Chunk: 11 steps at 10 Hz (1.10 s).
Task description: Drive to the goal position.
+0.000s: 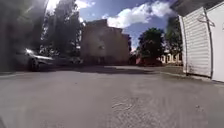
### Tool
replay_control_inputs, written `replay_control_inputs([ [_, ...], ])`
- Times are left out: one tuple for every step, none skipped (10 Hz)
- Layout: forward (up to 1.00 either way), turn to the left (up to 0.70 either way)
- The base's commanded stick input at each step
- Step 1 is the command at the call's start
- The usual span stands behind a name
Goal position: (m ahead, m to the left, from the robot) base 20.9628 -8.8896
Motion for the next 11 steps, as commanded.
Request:
replay_control_inputs([
  [0.85,0.00],
  [0.85,0.00],
  [0.85,0.00],
  [0.85,0.00],
  [0.85,0.00],
  [0.85,0.00],
  [0.85,0.00],
  [0.85,0.00],
  [0.85,0.00],
  [0.85,0.00],
  [0.85,0.00],
])
